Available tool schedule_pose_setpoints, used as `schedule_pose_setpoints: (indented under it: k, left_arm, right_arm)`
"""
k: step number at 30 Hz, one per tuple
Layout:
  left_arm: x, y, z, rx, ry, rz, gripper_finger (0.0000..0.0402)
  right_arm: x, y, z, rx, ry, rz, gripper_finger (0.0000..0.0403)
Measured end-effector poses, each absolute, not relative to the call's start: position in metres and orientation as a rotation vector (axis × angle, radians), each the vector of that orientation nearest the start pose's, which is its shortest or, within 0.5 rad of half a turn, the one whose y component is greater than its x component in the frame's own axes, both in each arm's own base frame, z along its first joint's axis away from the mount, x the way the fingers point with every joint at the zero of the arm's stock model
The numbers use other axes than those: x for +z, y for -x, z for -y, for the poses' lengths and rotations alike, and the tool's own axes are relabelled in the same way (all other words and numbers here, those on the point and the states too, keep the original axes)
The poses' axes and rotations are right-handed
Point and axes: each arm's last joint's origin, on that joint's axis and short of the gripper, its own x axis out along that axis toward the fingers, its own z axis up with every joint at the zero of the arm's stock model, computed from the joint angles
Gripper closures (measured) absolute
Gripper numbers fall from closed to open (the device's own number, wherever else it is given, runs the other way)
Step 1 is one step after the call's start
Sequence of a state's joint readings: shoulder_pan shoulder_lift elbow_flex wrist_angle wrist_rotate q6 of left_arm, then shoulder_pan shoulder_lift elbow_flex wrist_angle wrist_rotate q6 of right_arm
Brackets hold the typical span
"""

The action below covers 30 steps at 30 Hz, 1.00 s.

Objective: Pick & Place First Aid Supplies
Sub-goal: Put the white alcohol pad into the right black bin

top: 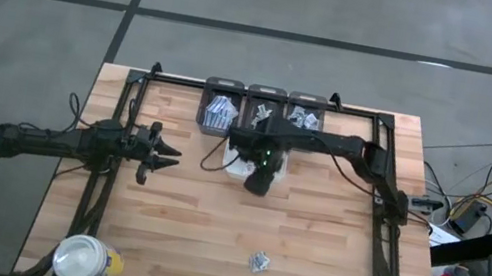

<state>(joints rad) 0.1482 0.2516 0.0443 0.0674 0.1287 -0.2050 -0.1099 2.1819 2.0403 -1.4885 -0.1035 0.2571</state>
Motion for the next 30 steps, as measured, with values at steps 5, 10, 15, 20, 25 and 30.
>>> schedule_pose_setpoints:
  k: [5,10,15,20,25,30]
  left_arm:
    - [0.164,-0.111,-0.013,0.034,0.232,-0.137,0.0282]
    - [0.164,-0.111,-0.013,0.034,0.234,-0.139,0.0282]
    - [0.164,-0.111,-0.013,0.035,0.235,-0.139,0.0282]
    - [0.164,-0.111,-0.013,0.034,0.227,-0.139,0.0282]
    - [0.164,-0.111,-0.013,0.034,0.226,-0.139,0.0282]
    - [0.164,-0.111,-0.013,0.034,0.231,-0.137,0.0282]
  right_arm:
    - [0.246,-0.413,0.000,-0.171,-0.444,-1.683,0.0325]
    - [0.242,-0.409,-0.047,-0.163,-0.411,-1.719,0.0333]
    - [0.239,-0.401,-0.094,-0.148,-0.369,-1.738,0.0326]
    - [0.233,-0.393,-0.130,-0.177,-0.383,-1.725,0.0310]
    - [0.222,-0.391,-0.153,-0.209,-0.437,-1.681,0.0288]
    - [0.202,-0.385,-0.161,-0.266,-0.463,-1.696,0.0271]
